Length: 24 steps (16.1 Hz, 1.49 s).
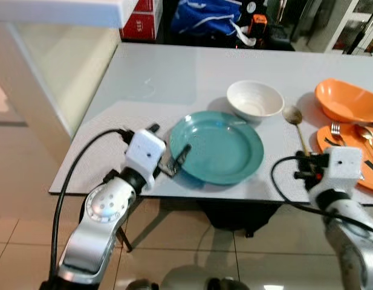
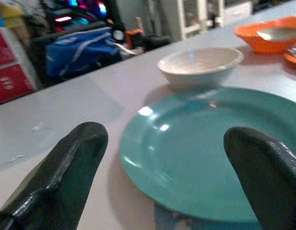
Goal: Setting the table
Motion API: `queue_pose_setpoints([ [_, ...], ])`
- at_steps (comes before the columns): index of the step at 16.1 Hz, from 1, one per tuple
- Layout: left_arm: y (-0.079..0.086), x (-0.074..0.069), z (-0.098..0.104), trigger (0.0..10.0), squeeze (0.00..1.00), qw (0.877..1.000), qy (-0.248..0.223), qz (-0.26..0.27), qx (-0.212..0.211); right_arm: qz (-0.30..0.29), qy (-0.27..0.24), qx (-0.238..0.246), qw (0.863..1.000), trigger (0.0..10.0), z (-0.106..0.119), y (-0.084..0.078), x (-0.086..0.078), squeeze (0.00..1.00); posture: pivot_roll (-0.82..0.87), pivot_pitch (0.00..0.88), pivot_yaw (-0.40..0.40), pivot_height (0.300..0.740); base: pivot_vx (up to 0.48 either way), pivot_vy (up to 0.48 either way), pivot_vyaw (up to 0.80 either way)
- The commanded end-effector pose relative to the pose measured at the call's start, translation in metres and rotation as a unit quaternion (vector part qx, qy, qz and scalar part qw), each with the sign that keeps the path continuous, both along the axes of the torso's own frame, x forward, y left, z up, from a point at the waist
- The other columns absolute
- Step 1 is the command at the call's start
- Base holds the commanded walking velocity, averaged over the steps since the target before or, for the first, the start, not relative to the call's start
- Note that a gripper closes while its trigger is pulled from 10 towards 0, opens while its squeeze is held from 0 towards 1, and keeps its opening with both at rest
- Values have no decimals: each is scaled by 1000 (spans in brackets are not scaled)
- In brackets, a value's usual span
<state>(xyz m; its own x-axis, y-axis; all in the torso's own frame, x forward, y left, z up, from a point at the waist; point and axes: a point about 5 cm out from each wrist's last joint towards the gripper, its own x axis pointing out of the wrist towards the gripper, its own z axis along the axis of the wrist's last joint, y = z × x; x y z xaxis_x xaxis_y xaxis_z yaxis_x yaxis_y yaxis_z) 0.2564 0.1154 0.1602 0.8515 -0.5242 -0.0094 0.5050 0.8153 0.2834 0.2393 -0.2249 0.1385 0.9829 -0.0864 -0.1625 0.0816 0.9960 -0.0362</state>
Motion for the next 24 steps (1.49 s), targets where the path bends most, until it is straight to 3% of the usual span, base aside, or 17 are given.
queue_pose_setpoints([
  [1,-6,-5,2,10000,0,1000,-3,-31,3,-8,10,-8,1000,10000,-1,-10,0,0,-15,102,-31,740,0,0,0],
  [4,-9,-6,4,10000,0,999,0,-53,9,-11,18,-4,1000,10000,-2,-16,-1,0,-28,103,-13,740,0,0,0],
  [7,-14,-3,1,10000,0,997,4,-77,22,12,61,6,998,10000,-17,-16,-6,0,-57,117,19,740,0,0,0],
  [11,-25,-16,-4,10000,0,993,15,-111,27,8,96,9,995,10000,-36,-18,-7,0,-45,132,-11,740,0,0,0],
  [13,-27,-19,-3,10000,0,993,19,-117,19,17,96,10,995,10000,-34,-14,-5,0,-53,144,-14,740,0,0,0],
  [15,-28,-19,-6,10000,0,992,21,-119,23,18,94,11,995,10000,-34,-13,-4,0,-54,139,-18,740,0,0,0],
  [17,-29,-8,-6,10000,0,996,12,-88,21,15,81,10,997,10000,-30,-11,-2,0,-56,123,-9,740,0,0,0],
  [19,-29,-6,-6,10000,0,996,7,-83,23,11,77,10,997,10000,-29,-11,-1,0,-56,123,-9,740,0,0,0],
  [22,-26,0,-2,10000,0,997,3,-81,-6,13,60,10,998,10000,-22,0,6,0,-46,73,-20,740,0,0,0],
  [24,-15,3,0,10000,0,998,2,-48,-33,3,58,15,998,10000,-22,7,15,0,-9,34,-21,740,0,0,0],
])
